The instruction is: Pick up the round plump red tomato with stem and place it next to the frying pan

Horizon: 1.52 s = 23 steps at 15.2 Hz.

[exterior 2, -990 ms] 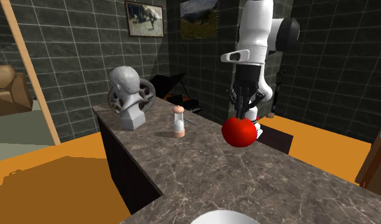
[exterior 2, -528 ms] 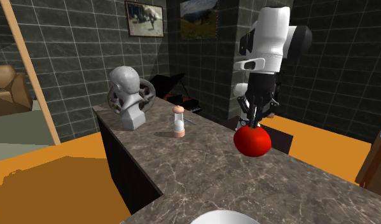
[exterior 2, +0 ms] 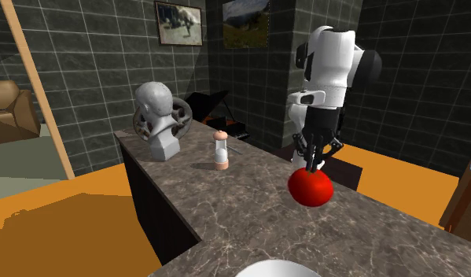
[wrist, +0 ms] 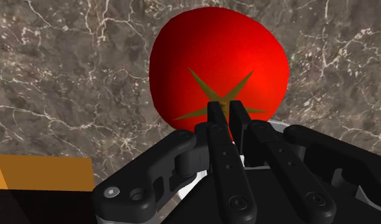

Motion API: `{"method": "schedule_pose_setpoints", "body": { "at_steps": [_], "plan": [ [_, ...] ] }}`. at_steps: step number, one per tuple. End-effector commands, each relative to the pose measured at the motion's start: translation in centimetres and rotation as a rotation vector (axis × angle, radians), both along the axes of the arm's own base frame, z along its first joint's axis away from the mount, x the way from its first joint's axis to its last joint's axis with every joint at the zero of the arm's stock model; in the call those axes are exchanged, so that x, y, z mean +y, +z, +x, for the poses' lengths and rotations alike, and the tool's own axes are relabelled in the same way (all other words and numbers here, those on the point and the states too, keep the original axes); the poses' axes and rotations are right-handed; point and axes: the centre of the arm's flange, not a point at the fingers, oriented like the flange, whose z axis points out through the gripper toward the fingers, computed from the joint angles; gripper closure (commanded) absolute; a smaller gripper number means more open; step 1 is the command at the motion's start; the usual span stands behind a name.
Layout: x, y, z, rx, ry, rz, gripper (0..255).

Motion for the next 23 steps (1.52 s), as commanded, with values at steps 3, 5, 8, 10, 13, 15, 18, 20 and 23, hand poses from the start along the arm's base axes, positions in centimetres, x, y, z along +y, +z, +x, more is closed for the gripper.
{"method": "schedule_pose_setpoints", "body": {
  "at_steps": [3,5,8,10,13,15,18,20,23],
  "plan": [
    [0.0,-2.1,-0.1,-0.001,0.000,0.000,255],
    [0.0,-3.1,-0.1,-0.001,0.000,0.000,255],
    [0.0,-4.7,-0.1,-0.001,0.000,0.000,255],
    [0.0,-5.8,-0.1,-0.001,0.000,0.000,255],
    [0.0,-7.4,-0.1,-0.001,0.000,0.000,255],
    [0.0,-8.4,-0.1,-0.001,0.000,0.000,255],
    [0.0,-10.1,-0.1,-0.001,0.000,0.000,255],
    [0.0,-10.1,-0.1,-0.001,0.000,0.000,255],
    [0.0,-10.1,-0.1,-0.001,0.000,0.000,255]
  ]
}}
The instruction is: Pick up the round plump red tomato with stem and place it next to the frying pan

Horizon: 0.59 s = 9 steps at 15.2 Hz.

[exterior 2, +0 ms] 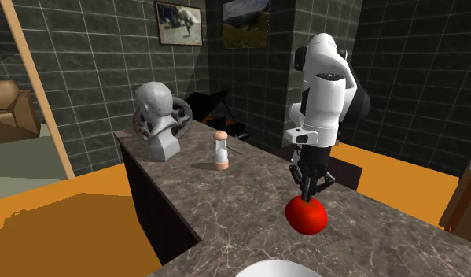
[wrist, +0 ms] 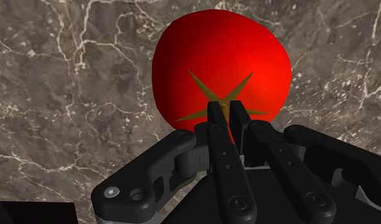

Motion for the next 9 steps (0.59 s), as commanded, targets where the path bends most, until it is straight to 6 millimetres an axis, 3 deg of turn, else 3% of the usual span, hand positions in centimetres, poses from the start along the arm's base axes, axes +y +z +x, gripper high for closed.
{"method": "schedule_pose_setpoints", "body": {
  "at_steps": [1,3,4,9],
  "plan": [
    [0.00,0.01,0.00,0.000,0.000,0.000,255],
    [0.00,0.01,0.00,0.000,0.000,0.000,255],
    [0.00,0.01,0.00,0.000,0.000,0.000,0],
    [0.00,0.01,0.00,0.000,0.000,0.000,0]
  ]
}}
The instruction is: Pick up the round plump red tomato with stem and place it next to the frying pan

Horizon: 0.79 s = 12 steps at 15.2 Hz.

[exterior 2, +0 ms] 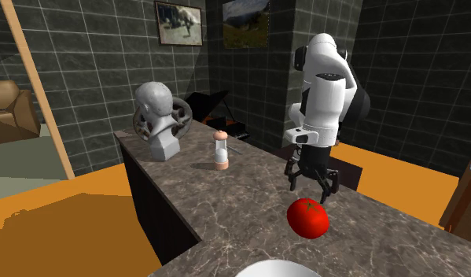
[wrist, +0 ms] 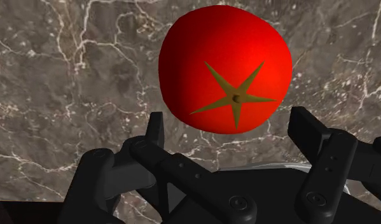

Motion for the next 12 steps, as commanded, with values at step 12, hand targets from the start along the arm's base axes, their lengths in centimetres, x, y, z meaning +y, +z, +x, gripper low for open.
{"method": "schedule_pose_setpoints", "body": {
  "at_steps": [12],
  "plan": [
    [-0.2,4.9,-0.7,0.000,0.000,0.000,0]
  ]
}}
